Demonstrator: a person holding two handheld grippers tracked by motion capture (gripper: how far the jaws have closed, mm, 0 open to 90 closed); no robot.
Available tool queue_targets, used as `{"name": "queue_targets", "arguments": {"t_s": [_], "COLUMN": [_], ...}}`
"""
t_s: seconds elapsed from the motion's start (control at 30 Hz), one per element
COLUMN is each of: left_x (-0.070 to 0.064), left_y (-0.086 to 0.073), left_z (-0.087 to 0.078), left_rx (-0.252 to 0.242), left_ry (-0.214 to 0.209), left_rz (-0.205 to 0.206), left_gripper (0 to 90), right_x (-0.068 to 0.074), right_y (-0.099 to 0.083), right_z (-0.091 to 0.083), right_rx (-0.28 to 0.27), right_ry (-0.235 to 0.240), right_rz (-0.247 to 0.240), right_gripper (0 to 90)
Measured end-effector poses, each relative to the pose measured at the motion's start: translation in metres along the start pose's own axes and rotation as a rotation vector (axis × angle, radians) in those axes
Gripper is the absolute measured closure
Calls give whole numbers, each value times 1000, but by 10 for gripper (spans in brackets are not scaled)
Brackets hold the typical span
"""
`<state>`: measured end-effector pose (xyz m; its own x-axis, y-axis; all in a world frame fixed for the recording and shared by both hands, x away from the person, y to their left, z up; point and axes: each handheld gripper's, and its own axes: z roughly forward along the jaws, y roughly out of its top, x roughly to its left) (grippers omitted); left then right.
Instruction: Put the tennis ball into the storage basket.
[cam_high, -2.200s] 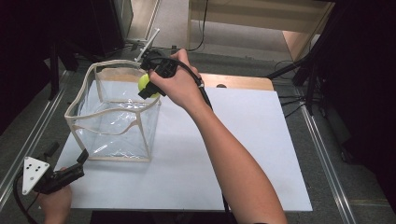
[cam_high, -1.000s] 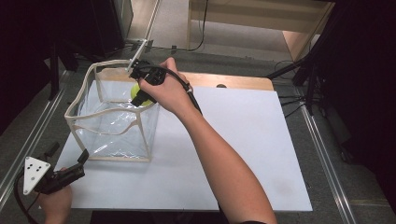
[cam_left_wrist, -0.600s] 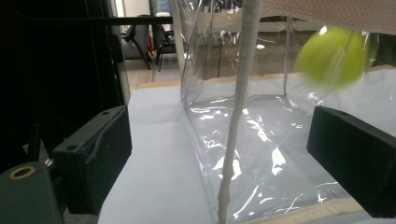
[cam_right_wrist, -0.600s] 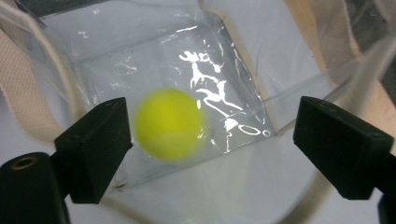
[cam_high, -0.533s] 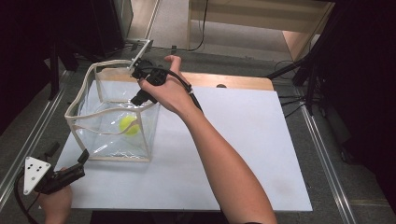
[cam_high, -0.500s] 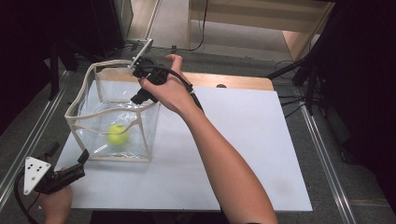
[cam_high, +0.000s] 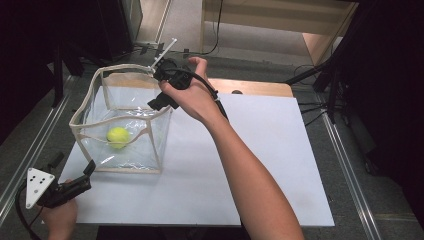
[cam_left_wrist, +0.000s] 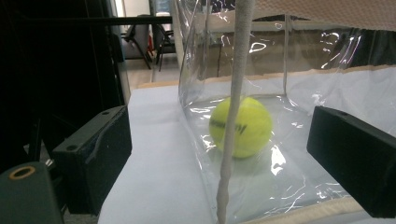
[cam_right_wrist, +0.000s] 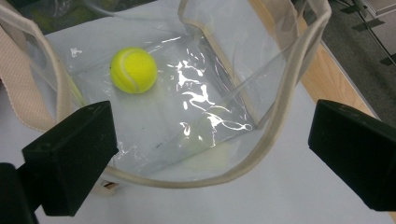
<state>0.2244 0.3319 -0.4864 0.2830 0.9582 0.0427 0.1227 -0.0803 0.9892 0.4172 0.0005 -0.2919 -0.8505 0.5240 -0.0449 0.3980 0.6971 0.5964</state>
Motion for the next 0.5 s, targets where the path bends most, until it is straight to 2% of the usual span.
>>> {"name": "queue_targets", "arguments": {"t_s": [0.5], "left_x": [0], "left_y": [0], "left_z": [0], "left_rx": [6], "left_ry": [2], "left_rz": [9], "left_gripper": [69], "right_x": [-7], "right_y": [-27], "right_z": [-4], "right_rx": [0], "right_ry": [-18], "right_rz": [22], "right_gripper": [0]}}
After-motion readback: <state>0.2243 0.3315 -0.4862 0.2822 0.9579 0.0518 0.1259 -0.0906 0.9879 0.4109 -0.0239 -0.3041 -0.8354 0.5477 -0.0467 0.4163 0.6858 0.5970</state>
